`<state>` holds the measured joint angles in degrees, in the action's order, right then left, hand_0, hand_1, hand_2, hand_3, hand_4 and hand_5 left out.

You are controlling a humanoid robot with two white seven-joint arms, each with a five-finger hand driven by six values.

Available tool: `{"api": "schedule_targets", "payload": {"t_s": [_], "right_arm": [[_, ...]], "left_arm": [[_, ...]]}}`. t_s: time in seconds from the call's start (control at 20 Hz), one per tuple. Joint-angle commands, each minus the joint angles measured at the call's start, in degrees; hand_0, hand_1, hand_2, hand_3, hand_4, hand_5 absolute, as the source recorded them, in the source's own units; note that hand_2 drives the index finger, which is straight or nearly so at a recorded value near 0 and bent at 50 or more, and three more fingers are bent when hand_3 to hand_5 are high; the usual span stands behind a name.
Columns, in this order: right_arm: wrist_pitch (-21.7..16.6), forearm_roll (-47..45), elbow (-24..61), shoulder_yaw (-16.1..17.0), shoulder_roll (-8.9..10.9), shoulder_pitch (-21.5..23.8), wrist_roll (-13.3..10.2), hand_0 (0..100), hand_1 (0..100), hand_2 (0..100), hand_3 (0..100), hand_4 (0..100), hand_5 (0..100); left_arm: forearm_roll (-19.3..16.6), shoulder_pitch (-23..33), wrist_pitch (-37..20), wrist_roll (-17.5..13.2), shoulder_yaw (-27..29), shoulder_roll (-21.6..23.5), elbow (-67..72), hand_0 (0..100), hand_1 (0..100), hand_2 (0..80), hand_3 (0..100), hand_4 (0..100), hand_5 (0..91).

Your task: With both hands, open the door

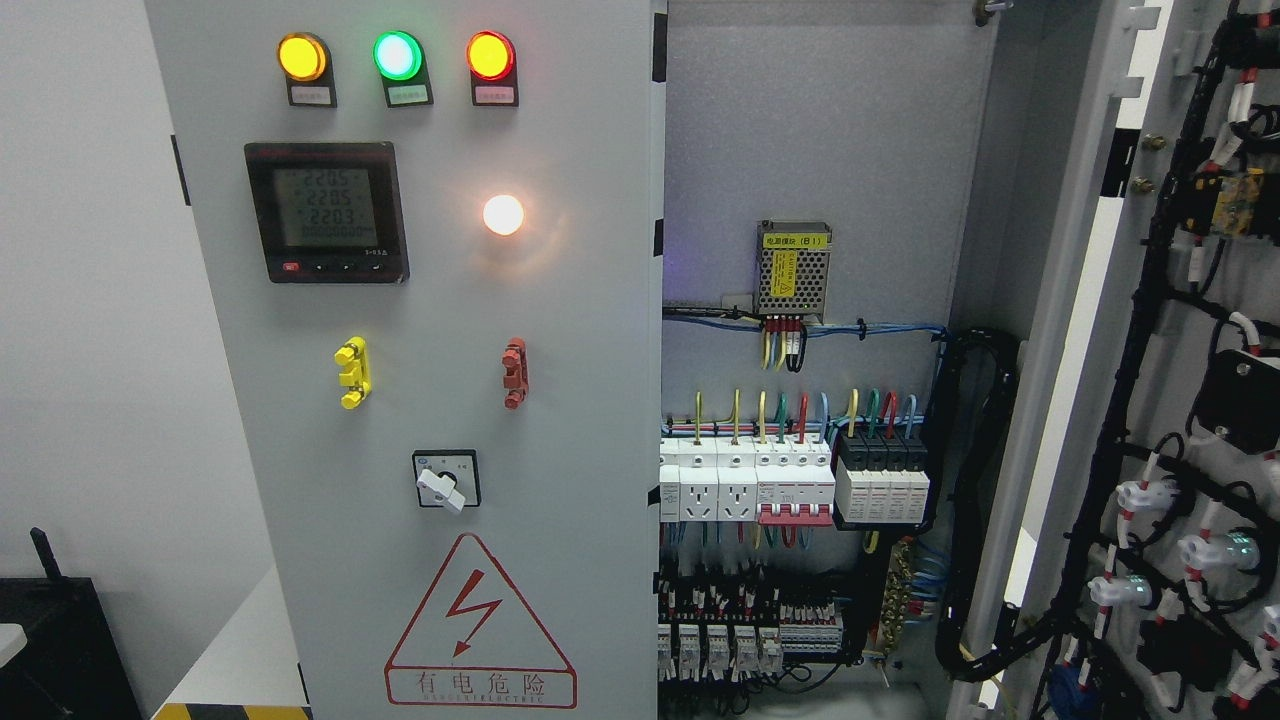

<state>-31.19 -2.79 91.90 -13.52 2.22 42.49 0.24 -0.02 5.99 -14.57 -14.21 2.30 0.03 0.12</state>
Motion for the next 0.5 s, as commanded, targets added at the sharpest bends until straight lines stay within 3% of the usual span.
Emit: {"api": "schedule_targets", "payload": {"t_s": [0.0,0.15,0.45], "right_arm": [[-4.0,0.0,11.4,-4.7,1.2,-0.9,0.0,12,39,0,0,0,0],[-6.1,0.0,11.7,-5.0,0.59,-5.6,0.0,12,39,0,0,0,0],[-5.5,-0.2,11.1,-3.8,-0.2,-17.0,-0.1,12,39,0,0,0,0]], "left_arm": [[-1.7,-0.1,0.0,0.0,0.3,-1.9,-0.8,12,39,0.0,0,0,0.0],[-1.7,-0.1,0.0,0.0,0.3,-1.9,-0.8,12,39,0.0,0,0,0.0],[-1.7,-0.1,0.0,0.0,0.3,-2.0,-0.8,12,39,0.0,0,0,0.0]]}}
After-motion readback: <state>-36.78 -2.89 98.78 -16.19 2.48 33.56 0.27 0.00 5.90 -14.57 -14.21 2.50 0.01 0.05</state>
